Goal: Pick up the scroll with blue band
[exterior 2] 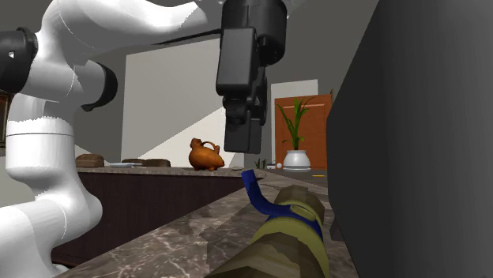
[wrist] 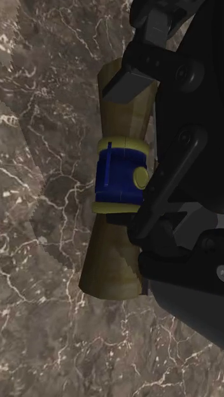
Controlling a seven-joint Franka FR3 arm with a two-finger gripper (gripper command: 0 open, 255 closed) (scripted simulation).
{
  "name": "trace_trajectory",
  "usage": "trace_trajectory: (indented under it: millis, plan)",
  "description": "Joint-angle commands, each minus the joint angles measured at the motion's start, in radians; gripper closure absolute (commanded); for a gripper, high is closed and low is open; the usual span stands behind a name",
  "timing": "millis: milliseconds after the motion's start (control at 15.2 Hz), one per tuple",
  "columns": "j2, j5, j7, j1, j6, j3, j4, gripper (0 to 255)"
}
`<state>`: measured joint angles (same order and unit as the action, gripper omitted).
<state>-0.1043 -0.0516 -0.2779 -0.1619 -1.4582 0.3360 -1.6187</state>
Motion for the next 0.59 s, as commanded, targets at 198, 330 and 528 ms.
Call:
trace_trajectory:
  millis: [198,330,528]
  plan:
    - [-0.019,-0.006,0.006,0.000,-0.066,-0.002,-0.083,0]
    - [-0.017,-0.005,0.006,0.000,-0.065,-0.002,-0.082,255]
    - [-0.018,-0.005,0.006,0.000,-0.066,-0.001,-0.082,255]
